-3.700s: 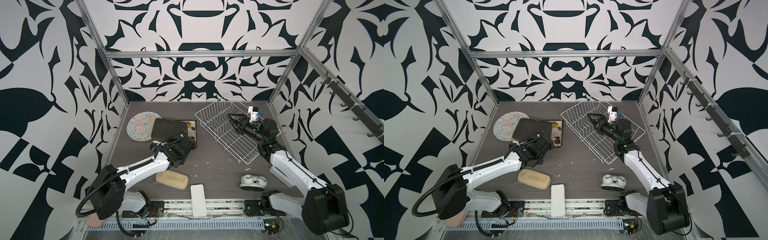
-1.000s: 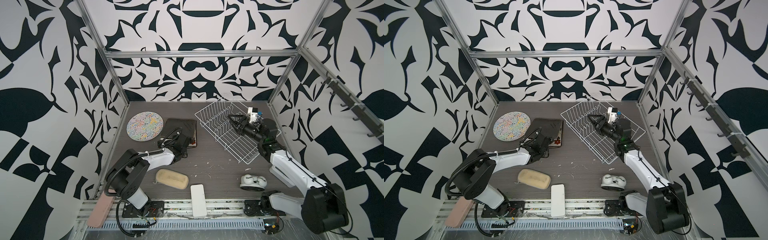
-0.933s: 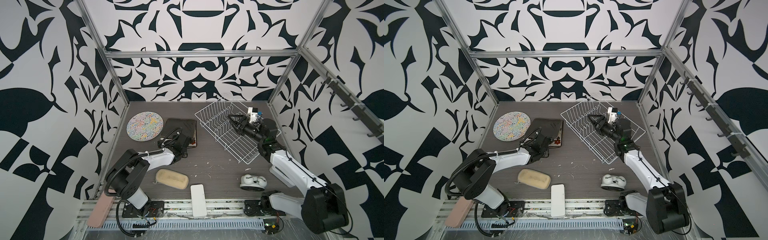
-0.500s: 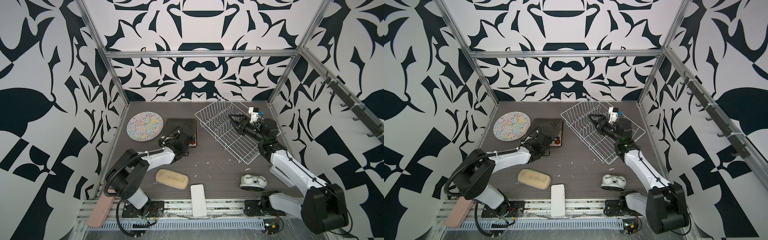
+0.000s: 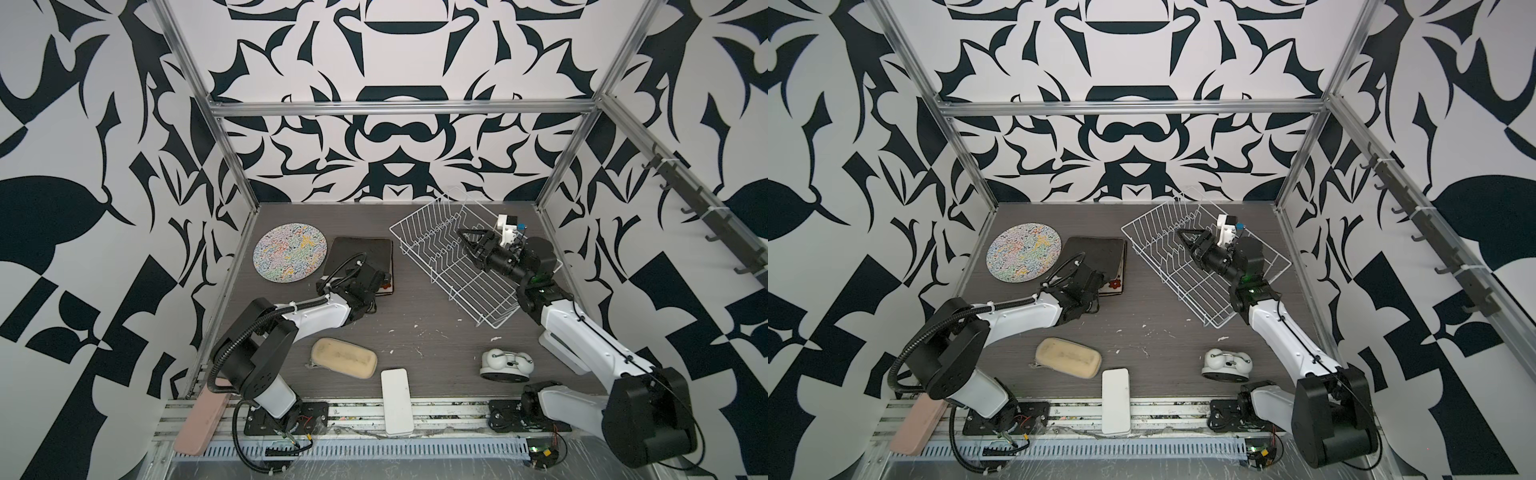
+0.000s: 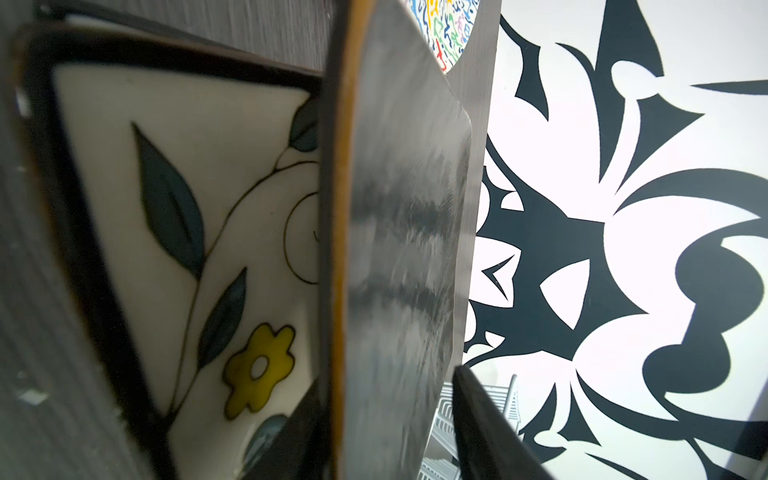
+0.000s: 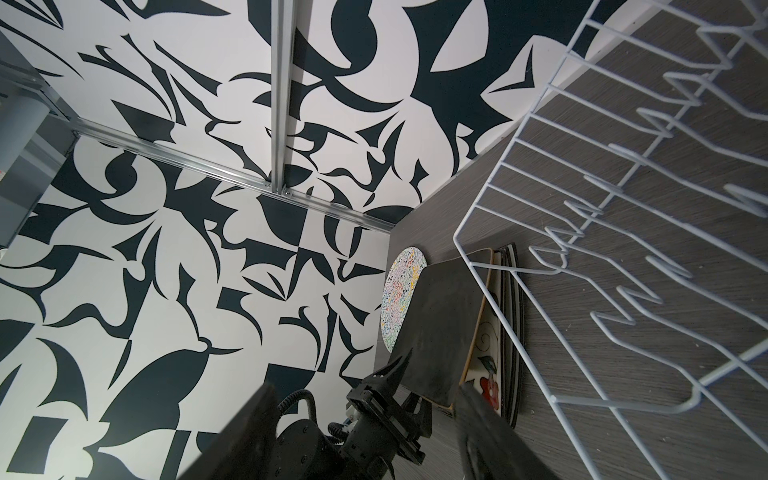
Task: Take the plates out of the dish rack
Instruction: 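Open the left gripper to release the dark plate on the stack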
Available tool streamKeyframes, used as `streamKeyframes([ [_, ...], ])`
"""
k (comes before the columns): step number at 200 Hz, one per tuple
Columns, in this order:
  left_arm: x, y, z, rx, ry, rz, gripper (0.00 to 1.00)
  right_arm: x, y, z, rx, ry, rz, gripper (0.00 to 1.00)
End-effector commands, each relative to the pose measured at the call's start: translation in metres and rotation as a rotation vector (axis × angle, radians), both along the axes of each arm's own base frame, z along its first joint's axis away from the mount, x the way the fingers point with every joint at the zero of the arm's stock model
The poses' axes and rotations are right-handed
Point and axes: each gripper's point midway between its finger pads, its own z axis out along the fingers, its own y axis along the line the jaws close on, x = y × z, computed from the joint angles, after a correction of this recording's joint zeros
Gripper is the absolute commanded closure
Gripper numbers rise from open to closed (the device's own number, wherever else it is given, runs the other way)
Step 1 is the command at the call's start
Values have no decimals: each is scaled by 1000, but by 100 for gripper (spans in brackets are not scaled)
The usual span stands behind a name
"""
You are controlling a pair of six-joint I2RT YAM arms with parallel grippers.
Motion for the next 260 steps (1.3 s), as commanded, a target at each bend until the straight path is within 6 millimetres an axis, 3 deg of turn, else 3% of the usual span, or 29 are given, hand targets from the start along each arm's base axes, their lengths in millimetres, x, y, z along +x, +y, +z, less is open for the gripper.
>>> streamKeyframes([
  [1, 7, -4, 31, -56, -70, 36, 49, -7, -1, 24, 1, -83, 10, 30],
  [172, -15, -14, 22, -59, 9, 45, 45, -18, -7, 25, 5, -94, -5, 30],
  [260, -39, -4, 23, -29, 51, 105, 45, -22, -9, 27, 7, -101, -13, 30],
])
